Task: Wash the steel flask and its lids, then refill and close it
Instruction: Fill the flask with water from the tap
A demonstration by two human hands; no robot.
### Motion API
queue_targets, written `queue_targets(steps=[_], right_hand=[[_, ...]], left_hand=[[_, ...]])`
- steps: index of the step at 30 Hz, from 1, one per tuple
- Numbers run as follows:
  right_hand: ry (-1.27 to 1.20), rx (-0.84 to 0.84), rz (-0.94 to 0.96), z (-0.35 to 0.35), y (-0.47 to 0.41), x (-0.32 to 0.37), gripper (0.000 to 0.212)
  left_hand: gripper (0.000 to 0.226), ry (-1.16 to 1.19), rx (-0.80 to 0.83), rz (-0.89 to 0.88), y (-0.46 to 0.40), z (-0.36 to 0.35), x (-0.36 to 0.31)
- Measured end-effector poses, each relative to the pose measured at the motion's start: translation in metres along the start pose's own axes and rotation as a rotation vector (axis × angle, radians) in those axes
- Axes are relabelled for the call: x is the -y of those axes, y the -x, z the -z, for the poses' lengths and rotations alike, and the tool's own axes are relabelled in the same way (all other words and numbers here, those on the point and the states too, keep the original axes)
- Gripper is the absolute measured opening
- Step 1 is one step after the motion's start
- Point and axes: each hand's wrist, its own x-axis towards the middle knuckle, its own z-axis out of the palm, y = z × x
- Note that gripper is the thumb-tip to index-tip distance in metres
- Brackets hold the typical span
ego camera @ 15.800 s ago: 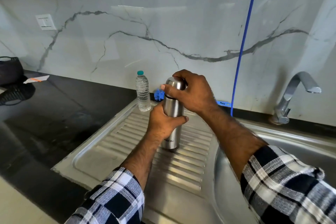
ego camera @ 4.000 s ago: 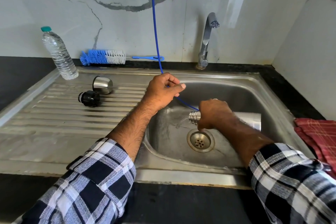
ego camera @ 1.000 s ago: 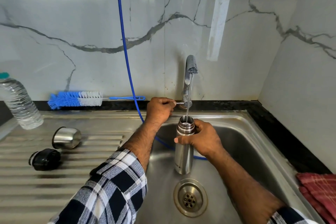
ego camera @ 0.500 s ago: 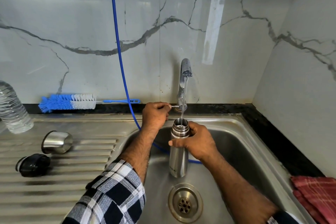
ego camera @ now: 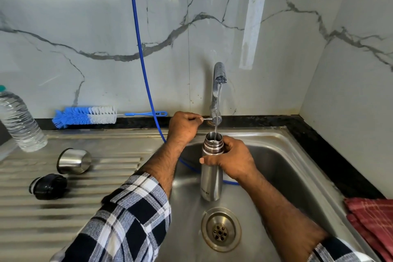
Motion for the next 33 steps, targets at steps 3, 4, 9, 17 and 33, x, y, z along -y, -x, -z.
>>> queue_targets(steps=[3, 4, 9, 17, 33], right_hand=[[-0.01, 0.004, -0.006, 0.002, 0.0006, 0.0003, 0.06], [-0.006, 0.006, -0.006, 0.0023, 0.0011, 0.0005, 0.059], [-0.003, 0.005, -0.008, 0.0018, 0.0018, 0.0014, 0.06], [0.004, 0.001, -0.02, 0.0011, 0.001, 0.001, 0.065], [-0.002, 0.003, -0.02, 0.0016, 0.0013, 0.0014, 0.064]], left_hand=[[0.013, -0.027, 0.015, -0.007, -0.0012, 0.0009, -0.0002], [0.013, -0.03, 0.015, -0.012, -0.0013, 0.0006, 0.0006], [0.014, -0.028, 0.009, -0.025, 0.0, 0.0003, 0.0026], [0.015, -0.029, -0.006, -0.032, 0.0022, -0.0014, 0.0029], [0.012, -0.088, 0.003, -0.039, 0.0022, 0.0006, -0.001]])
